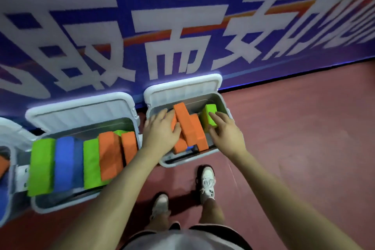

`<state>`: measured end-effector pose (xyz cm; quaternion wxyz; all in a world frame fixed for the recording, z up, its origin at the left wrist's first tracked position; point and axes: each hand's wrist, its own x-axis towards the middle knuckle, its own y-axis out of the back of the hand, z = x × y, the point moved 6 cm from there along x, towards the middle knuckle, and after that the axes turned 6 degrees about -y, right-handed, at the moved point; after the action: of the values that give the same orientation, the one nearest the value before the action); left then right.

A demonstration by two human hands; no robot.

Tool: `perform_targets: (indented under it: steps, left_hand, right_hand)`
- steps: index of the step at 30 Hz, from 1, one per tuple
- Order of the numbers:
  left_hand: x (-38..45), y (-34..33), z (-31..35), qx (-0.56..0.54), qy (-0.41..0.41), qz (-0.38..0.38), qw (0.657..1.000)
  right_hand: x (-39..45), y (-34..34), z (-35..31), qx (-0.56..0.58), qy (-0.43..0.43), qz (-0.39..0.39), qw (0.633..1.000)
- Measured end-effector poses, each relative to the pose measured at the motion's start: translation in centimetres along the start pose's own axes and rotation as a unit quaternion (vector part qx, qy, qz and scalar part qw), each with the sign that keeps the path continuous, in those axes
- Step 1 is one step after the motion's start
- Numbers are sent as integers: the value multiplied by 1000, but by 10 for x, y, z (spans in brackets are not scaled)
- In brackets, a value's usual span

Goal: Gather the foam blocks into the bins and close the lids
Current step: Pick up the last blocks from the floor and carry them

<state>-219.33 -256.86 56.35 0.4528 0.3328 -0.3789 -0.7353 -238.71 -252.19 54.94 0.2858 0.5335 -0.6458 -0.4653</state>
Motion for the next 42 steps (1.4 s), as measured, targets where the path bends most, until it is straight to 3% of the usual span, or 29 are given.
perform_targets:
  steps: [10,18,30,36,42]
  left_hand:
    - [-63,-3,120,66,-215,-120,967]
    - [-179,-71,244,80,-413,-199,885]
    - [-530,-212,403,135,-675,-328,647]
    - [-714,-259,446,102,-763,-372,518]
    - [-872,-298,467,100,-831,-406,366]
  right_hand:
    - [-163,65,49,-28,-152,114,981]
    - [-344,82,121,-4,-339,199,919]
    - [-755,68,191,2,-591,298,750]
    - [-944,44,176,3,-713,350,608]
    - [-1076,15,146,19,-807,379,453]
